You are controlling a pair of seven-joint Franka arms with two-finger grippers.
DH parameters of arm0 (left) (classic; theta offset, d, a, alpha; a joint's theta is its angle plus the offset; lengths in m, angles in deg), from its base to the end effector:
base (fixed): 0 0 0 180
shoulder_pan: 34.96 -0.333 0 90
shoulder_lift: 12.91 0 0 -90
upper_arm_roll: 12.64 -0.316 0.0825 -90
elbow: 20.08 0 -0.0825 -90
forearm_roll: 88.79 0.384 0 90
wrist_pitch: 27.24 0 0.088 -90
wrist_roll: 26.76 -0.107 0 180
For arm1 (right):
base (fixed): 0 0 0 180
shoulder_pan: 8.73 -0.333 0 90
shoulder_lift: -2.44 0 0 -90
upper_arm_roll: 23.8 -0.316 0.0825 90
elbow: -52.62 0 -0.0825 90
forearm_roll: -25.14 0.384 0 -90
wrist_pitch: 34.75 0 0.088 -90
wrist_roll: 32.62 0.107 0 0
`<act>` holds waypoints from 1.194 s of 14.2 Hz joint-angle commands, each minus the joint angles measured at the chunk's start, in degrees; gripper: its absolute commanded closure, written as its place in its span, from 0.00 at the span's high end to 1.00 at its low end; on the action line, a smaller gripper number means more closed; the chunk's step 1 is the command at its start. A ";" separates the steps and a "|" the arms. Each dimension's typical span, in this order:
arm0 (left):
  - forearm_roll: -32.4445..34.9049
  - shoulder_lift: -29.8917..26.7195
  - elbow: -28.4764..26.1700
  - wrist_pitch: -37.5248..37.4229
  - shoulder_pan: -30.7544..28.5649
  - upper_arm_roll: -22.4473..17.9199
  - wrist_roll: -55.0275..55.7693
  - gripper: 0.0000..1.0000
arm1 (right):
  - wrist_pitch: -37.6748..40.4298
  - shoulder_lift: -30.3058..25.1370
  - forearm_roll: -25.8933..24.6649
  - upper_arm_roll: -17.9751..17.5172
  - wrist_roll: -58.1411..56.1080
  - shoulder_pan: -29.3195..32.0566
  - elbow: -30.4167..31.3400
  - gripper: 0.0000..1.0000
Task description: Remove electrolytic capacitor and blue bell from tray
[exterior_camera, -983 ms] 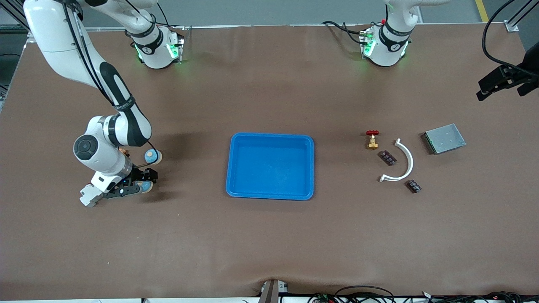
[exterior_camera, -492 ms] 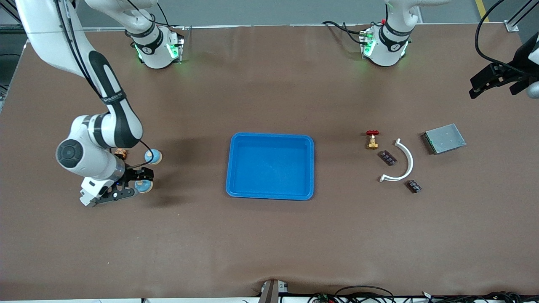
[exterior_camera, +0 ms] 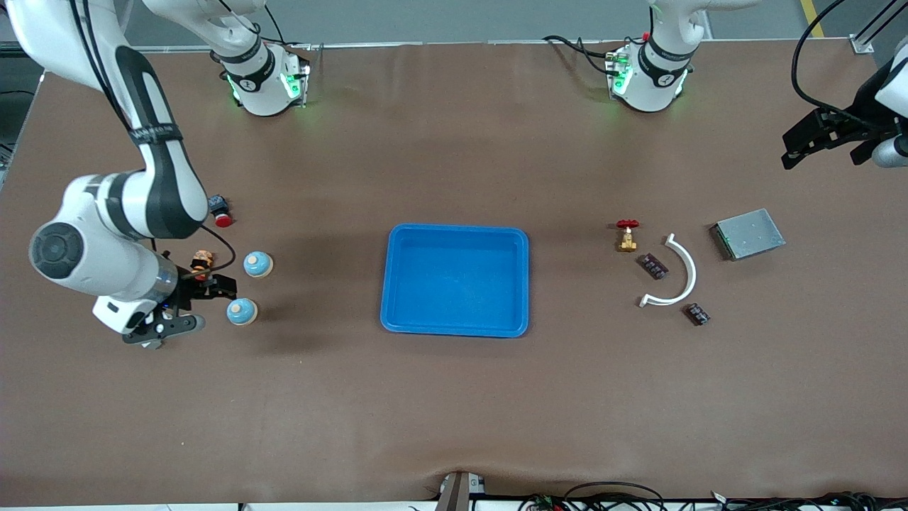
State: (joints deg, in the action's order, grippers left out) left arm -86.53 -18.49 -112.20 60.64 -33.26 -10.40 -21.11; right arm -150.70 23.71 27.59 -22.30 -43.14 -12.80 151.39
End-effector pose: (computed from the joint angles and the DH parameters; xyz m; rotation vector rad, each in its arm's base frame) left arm 0.5192 -0.0325 0.6562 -3.0998 -0.0495 -0.0416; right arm 0.6446 0.0328 0.3638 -3.0896 -0.3253 0.1073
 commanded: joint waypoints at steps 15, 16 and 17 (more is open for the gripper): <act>-3.05 0.31 1.77 -3.50 -1.17 -0.30 4.27 1.00 | 27.08 -16.69 -0.53 0.52 10.24 6.44 -12.46 1.00; -2.96 0.14 1.68 -3.59 -1.09 -0.21 4.28 1.00 | 27.26 -17.57 -0.52 0.52 11.74 6.18 -12.46 1.00; -2.70 -0.13 1.68 -4.12 -1.08 -0.21 4.54 1.00 | 27.87 -18.10 -0.44 0.52 12.19 6.09 -12.46 1.00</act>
State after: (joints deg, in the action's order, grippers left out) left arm -90.17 -18.47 -111.61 58.24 -34.19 -10.94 -17.50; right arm -124.06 7.74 26.97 -20.65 -33.45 -7.29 138.44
